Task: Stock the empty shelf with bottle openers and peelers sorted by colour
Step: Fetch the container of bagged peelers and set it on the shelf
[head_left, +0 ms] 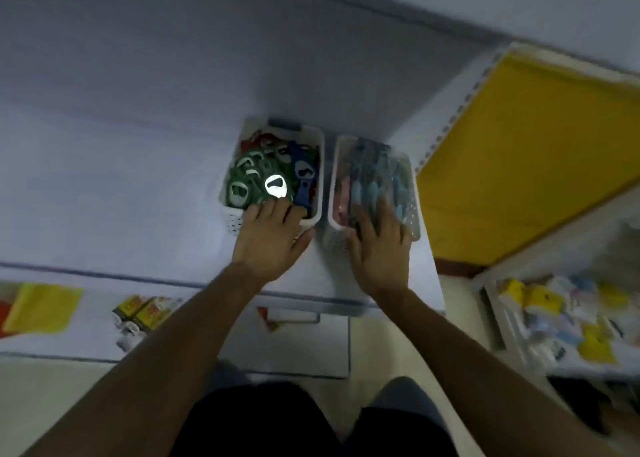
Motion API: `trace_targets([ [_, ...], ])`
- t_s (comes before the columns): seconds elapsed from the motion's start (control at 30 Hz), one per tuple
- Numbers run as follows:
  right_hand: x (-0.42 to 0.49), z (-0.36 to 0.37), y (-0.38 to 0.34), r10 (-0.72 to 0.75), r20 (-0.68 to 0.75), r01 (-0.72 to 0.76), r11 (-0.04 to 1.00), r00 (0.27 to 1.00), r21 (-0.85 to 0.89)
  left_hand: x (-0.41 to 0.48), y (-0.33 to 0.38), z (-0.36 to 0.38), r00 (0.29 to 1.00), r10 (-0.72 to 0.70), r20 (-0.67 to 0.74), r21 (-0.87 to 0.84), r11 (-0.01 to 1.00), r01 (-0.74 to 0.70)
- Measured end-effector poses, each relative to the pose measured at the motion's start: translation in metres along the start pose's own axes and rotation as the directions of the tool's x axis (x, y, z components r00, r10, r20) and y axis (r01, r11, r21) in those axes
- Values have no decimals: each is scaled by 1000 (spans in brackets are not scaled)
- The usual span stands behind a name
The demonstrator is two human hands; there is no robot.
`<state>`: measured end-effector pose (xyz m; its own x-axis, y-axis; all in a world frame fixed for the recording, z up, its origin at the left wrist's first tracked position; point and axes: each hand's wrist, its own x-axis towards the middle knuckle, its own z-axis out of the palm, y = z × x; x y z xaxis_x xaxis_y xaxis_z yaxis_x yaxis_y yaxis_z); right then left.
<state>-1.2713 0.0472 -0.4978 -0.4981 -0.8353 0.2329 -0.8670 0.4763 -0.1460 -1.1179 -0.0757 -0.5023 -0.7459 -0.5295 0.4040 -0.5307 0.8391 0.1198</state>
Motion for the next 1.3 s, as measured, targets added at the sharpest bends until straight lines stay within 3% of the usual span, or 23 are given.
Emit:
trace_targets([
  [0.1, 3, 15, 8, -191, -162, 186, 981, 968, -47, -1, 2, 10, 997, 7, -73, 33, 999, -5],
  [0.3, 15, 48, 9, -171, -485, 173, 984, 858, -41, 0, -7, 24, 977, 105, -183, 183, 981, -71],
  [0.43, 31, 60, 11, -168, -625, 184, 982, 763, -39, 0, -11, 32, 959, 155, -239, 229, 968, -99],
  [0.63, 32, 59, 10, -98, -613, 160, 986, 784, 48, -1, -9, 32, 950, 173, -262, 267, 958, -101],
  [0.77, 18, 49, -10, 13, -560, 105, 979, 828, 177, -5, -12, 13, 981, 132, -145, 4, 991, -133],
  [0.87, 6, 53, -39, -122, -620, 260, 956, 775, 136, -9, -25, 6, 965, 89, -246, -66, 992, -108],
  [0.97, -3, 62, -83, -233, -594, 414, 891, 770, 187, -10, -51, -1, 895, -158, -417, -163, 982, 97],
  [1.03, -7, 71, -107, -148, -584, 372, 884, 798, 282, -8, -76, -5, 883, -376, -282, -325, 903, 281],
  [1.1, -4, 77, -121, 10, -636, 308, 869, 772, 388, -1, -98, -8, 852, -511, 109, -527, 697, 486],
  [1.17, 3, 80, -130, 135, -677, 264, 852, 723, 452, 2, -105, -10, 743, -445, 500, -662, 356, 659],
  [1.2, 5, 81, -133, 181, -690, 239, 852, 701, 467, 1, -105, -10, 700, -366, 613, -681, 204, 704],
  [1.23, 8, 83, -137, 221, -696, 214, 851, 683, 480, 2, -104, -9, 684, -322, 654, -696, 98, 711],
  [1.3, 13, 85, -147, 283, -707, 166, 853, 648, 494, 3, -104, -3, 691, -313, 651, -721, 31, 692],
])
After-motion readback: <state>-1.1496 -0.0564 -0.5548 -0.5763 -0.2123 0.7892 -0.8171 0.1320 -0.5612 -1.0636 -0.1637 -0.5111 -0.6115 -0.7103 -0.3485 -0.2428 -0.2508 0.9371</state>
